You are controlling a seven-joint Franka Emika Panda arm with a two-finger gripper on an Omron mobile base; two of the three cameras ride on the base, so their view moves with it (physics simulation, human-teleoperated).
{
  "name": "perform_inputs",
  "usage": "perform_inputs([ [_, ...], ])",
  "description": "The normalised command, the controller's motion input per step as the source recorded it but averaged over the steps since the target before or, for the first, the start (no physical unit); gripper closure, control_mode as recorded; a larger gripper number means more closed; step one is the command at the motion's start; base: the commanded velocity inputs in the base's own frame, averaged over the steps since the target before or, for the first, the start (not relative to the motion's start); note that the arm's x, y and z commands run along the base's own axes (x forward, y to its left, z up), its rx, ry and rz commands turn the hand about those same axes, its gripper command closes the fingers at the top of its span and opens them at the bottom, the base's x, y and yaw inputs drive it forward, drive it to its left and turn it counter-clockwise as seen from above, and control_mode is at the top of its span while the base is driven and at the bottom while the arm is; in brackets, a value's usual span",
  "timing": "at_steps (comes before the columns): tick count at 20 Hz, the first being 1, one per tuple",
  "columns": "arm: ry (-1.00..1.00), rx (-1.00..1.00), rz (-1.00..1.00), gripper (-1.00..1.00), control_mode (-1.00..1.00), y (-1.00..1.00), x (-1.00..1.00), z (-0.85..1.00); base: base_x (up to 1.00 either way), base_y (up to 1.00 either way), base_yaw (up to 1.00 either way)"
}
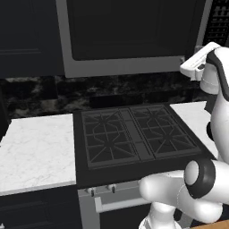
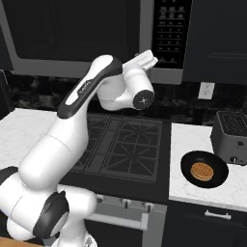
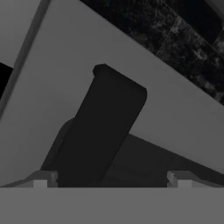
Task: Open the microwave, place the bowl with waffle inside the microwave, then close the microwave door and turn it on.
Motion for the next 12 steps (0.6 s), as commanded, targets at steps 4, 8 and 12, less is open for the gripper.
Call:
perform_inputs([
  [4, 0.0, 0.0, 0.0, -1.0, -1.0, 0.0, 0.07, 0.0, 0.0, 0.0, 0.0],
  [8, 0.0, 0.0, 0.0, -1.0, -1.0, -0.07, 0.05, 0.02, 0.0, 0.0, 0.0],
  [12, 0.0, 0.0, 0.0, -1.0, -1.0, -0.06, 0.01, 0.01, 0.0, 0.0, 0.0],
])
